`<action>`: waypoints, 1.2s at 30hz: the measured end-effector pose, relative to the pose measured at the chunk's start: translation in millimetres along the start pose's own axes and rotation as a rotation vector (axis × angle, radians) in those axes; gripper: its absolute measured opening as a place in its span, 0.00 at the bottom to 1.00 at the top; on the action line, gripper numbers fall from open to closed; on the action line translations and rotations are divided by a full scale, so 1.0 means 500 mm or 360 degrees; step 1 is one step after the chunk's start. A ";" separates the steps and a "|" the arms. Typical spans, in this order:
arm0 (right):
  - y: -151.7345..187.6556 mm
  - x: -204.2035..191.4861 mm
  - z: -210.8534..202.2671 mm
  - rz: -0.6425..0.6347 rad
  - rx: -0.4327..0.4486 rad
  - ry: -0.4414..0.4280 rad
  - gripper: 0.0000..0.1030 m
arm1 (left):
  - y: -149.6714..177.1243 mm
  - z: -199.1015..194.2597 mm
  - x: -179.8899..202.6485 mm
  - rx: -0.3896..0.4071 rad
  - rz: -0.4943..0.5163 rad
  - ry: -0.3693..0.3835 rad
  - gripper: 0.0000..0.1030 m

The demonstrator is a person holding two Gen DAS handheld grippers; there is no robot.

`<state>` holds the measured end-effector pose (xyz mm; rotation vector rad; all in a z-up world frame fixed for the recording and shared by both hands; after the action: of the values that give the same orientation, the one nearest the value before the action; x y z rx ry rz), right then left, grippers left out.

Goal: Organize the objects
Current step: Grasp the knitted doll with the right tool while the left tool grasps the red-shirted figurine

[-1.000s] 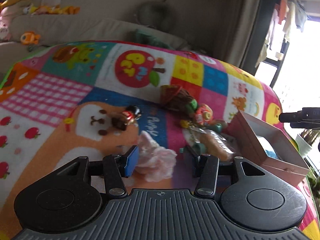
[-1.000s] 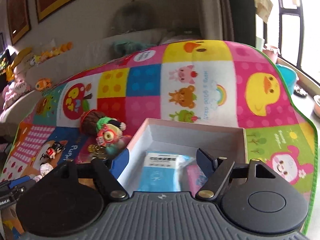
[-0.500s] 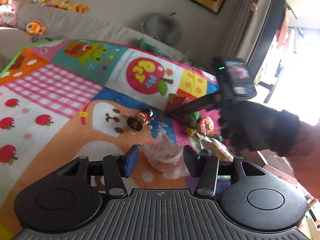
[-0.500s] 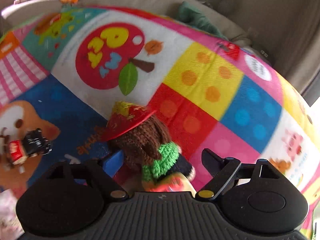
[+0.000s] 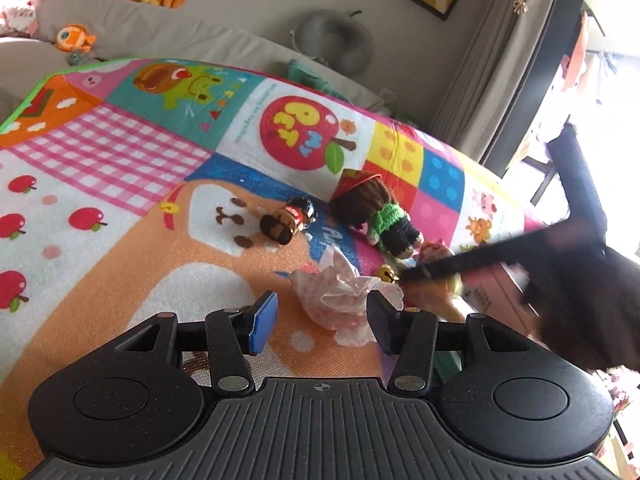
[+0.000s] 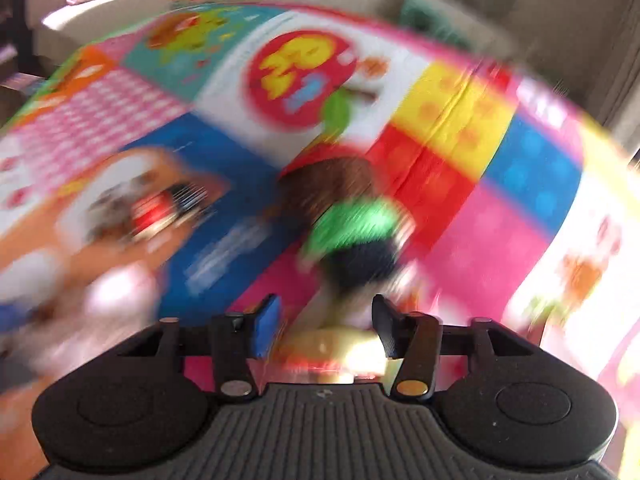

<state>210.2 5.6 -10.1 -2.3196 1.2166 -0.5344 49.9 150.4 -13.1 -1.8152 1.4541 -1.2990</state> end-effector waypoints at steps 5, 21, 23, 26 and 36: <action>0.088 -0.033 -0.105 -0.0025 0.0091 -0.0126 0.39 | 0.007 0.006 0.012 -0.0058 -0.0024 0.0013 0.52; -0.004 0.056 -0.138 0.0209 0.0315 -0.0007 0.72 | -0.168 0.125 0.028 -0.0151 0.0588 -0.0131 0.52; 0.000 0.062 -0.133 0.0197 0.0308 0.0009 0.74 | -0.173 0.184 0.015 -0.0233 0.0593 -0.0106 0.52; 0.000 0.078 -0.123 0.0154 0.0299 0.0047 0.77 | -0.168 0.244 0.002 -0.0310 0.0590 -0.0117 0.52; -0.115 0.058 0.022 -0.0110 0.0243 0.0120 0.83 | -0.142 0.288 -0.003 -0.0355 0.0627 -0.0158 0.50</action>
<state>269.2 12.2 16.8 -2.2363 1.0918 -0.7195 210.2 147.6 -18.9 -1.5863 1.8439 -0.8697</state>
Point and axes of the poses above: each gripper's, at about its wrist camera, not at the fingertips, and z roughly the way its jaws point, x to its right, y to its underside, the point moved 5 cm from there along z, roughly the way its jaws point, and after that the axes turned 4 degrees about z, right-handed, at the moved point
